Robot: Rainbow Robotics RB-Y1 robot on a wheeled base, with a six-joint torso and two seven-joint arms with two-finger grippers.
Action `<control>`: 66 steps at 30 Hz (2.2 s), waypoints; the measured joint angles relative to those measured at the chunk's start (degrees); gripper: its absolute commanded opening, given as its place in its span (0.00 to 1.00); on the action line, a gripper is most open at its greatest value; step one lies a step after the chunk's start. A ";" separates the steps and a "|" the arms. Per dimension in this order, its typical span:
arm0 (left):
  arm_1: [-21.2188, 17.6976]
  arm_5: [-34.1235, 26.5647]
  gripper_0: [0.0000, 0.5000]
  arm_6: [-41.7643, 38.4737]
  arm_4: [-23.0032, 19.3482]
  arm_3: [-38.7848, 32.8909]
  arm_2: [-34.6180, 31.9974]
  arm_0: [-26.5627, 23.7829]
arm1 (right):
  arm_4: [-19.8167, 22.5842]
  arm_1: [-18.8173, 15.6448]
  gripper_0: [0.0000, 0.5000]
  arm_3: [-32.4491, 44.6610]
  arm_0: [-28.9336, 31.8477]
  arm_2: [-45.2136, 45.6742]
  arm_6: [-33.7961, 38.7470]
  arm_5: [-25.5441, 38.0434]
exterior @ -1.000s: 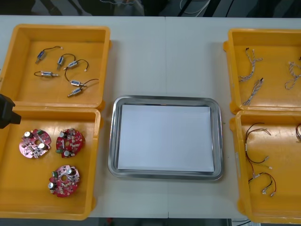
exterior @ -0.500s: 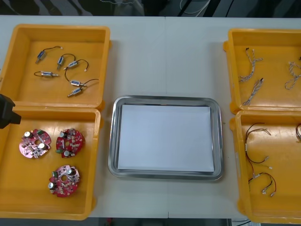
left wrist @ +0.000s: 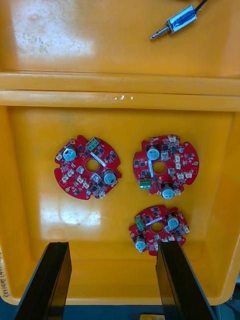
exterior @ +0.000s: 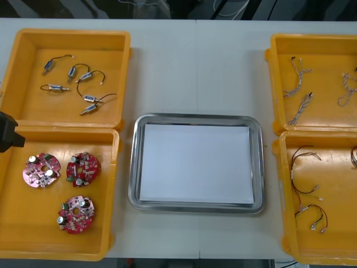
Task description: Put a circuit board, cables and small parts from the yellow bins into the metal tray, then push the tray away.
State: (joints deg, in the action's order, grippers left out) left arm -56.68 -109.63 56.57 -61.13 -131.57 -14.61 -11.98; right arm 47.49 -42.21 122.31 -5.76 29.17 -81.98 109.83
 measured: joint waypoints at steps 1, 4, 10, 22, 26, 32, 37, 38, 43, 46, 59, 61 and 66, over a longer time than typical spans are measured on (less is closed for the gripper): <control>0.00 0.00 1.00 0.00 0.00 0.00 0.00 0.00 | 0.00 0.00 1.00 0.00 0.00 0.00 0.00 0.00; 0.00 0.00 1.00 0.00 0.00 0.00 0.00 0.00 | 0.00 0.00 1.00 0.00 0.00 0.00 0.00 0.00; 0.00 0.00 1.00 0.00 0.00 0.00 0.00 0.00 | 0.00 0.00 1.00 0.00 0.00 0.00 0.00 0.00; 0.00 0.00 1.00 0.00 0.00 0.00 0.00 0.00 | 0.00 0.00 1.00 0.00 0.00 0.00 0.00 0.00; 0.00 0.00 1.00 0.00 0.00 0.00 0.00 0.00 | 0.00 0.00 1.00 0.00 0.00 0.00 0.00 0.00; 0.00 0.00 1.00 0.00 0.00 0.00 0.00 0.00 | 0.00 0.00 1.00 0.00 0.00 0.00 0.00 0.00; 0.00 0.00 1.00 0.00 0.00 0.00 0.00 0.00 | 0.00 0.00 1.00 0.00 0.00 0.00 0.00 0.00; 0.00 0.00 1.00 0.00 0.00 0.00 0.00 0.00 | 0.00 0.00 1.00 0.00 0.00 0.00 0.00 0.00; 0.00 0.00 1.00 0.00 0.00 0.00 0.00 0.00 | 0.00 0.00 1.00 0.00 0.00 0.00 0.00 0.00; 0.00 0.00 1.00 0.00 0.00 0.00 0.00 0.00 | 0.00 0.00 1.00 0.00 0.00 0.00 0.00 0.00; 0.00 0.00 1.00 0.00 0.00 0.00 0.00 0.00 | 0.00 0.00 1.00 0.00 0.00 0.00 0.00 0.00; 0.00 0.00 1.00 0.00 0.00 0.00 0.00 0.00 | 0.00 0.00 1.00 0.00 0.00 0.00 0.00 0.00; 0.00 0.00 1.00 0.00 0.00 0.00 0.00 0.00 | 0.00 0.00 1.00 0.00 0.00 0.00 0.00 0.00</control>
State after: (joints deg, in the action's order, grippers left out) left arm -56.68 -109.63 56.57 -61.13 -131.57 -14.61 -11.98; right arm 47.49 -42.21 122.31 -5.76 29.17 -81.98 109.83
